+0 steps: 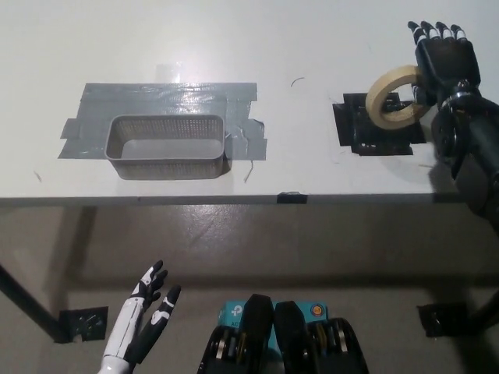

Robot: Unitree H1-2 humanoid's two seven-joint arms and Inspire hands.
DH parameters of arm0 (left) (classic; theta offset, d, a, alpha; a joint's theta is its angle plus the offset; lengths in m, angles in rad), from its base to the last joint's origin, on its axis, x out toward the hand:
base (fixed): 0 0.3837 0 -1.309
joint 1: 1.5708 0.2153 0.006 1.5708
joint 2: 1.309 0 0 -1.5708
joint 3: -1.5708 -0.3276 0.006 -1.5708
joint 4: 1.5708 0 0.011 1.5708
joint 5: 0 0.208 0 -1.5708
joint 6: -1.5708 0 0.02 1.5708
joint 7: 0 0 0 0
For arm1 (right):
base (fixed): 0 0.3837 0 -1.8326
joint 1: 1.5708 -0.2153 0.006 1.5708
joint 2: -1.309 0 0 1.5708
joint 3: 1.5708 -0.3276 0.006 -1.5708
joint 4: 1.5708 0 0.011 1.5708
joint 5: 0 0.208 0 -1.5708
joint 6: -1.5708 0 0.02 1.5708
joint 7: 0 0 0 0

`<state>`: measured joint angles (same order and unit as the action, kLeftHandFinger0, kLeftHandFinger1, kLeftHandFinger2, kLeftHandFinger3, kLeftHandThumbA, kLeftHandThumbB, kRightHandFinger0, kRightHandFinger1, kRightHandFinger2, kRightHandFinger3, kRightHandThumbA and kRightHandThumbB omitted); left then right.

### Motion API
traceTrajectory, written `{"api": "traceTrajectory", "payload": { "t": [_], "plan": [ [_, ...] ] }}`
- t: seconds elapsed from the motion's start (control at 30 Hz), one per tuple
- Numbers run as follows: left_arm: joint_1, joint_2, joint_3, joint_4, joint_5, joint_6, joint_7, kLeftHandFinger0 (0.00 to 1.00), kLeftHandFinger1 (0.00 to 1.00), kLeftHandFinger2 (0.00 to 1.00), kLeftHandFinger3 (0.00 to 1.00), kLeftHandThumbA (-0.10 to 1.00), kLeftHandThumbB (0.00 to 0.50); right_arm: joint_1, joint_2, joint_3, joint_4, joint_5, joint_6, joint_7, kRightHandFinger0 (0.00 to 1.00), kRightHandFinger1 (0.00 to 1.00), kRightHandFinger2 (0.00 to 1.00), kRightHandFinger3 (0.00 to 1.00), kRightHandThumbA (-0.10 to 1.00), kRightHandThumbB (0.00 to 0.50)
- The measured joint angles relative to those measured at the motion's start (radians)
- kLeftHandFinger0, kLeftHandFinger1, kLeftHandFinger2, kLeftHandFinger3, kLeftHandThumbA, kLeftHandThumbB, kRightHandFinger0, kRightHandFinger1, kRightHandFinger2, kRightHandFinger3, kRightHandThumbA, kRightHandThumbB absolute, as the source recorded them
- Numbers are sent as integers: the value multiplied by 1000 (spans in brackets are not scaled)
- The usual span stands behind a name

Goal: The robot picks the tape placed on the black area with right hand and places it in the small grey container.

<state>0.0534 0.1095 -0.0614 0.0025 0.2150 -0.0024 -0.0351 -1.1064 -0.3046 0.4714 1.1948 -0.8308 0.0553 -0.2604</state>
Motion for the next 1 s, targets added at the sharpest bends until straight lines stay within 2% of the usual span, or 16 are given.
{"api": "traceTrajectory", "payload": {
  "t": [0.03,0.07,0.1,0.2,0.23,0.33,0.4,0.47,0.5,0.53,0.6,0.67,0.7,0.77,0.93,1.0],
  "plan": [
    [0,0,0,0,0,1,0,1000,1000,1000,1000,870,0,4,0,5,12,-1,-10,-16,0,10,272,466,-85,227],
    [0,0,0,1,0,1,0,1000,1000,1000,1000,873,0,9,0,11,24,-2,-24,-32,0,0,222,437,-99,218],
    [-1,0,0,1,0,2,0,1000,1000,1000,1000,884,2,12,1,14,31,-3,-32,-46,0,0,123,302,-100,213],
    [-2,0,0,6,0,2,0,1000,1000,1000,1000,885,0,22,1,19,54,-4,-57,-93,0,22,133,215,-100,235],
    [-3,0,0,6,0,2,0,1000,1000,1000,1000,881,9,25,1,20,60,-3,-68,-108,0,30,154,177,-100,228],
    [-3,0,0,6,-1,3,0,1000,1000,1000,1000,860,0,31,4,20,74,-3,-96,-151,0,166,390,151,-100,212],
    [-3,0,0,6,-1,5,-1,1000,1000,1000,1000,846,0,34,7,18,81,-2,-117,-180,0,242,568,219,-100,206],
    [-4,0,0,6,-2,5,-1,1000,1000,1000,1000,838,0,37,11,10,85,2,-142,-215,0,380,743,417,-100,193],
    [-6,0,0,6,-3,5,-1,1000,1000,1000,1000,837,0,37,12,3,85,6,-155,-228,0,426,785,589,-100,190],
    [-8,0,1,6,-3,5,-1,1000,1000,1000,1000,837,0,37,14,-4,85,10,-168,-244,0,425,766,700,-100,178],
    [-16,1,1,6,-6,5,-1,1000,1000,1000,1000,837,0,34,18,-20,85,19,-196,-272,0,413,761,811,-100,177],
    [-25,1,2,6,-9,5,-1,1000,1000,1000,1000,829,2,28,22,-34,84,28,-220,-297,0,411,782,830,-100,209],
    [-28,1,2,6,-11,5,-1,1000,1000,1000,1000,828,1,22,24,-40,84,32,-229,-311,0,389,761,803,-100,216],
    [-34,2,3,4,-13,6,-2,1000,1000,1000,1000,824,0,4,31,-54,82,38,-255,-343,0,369,735,754,-100,206],
    [-37,2,3,3,-16,6,-3,1000,1000,1000,1000,826,0,-69,63,-66,75,52,-297,-409,0,354,725,753,-95,189],
    [-41,2,2,3,-16,6,-3,1000,1000,1000,1000,832,8,-103,83,-66,71,57,-314,-427,0,352,729,796,-100,227]
  ]
}}
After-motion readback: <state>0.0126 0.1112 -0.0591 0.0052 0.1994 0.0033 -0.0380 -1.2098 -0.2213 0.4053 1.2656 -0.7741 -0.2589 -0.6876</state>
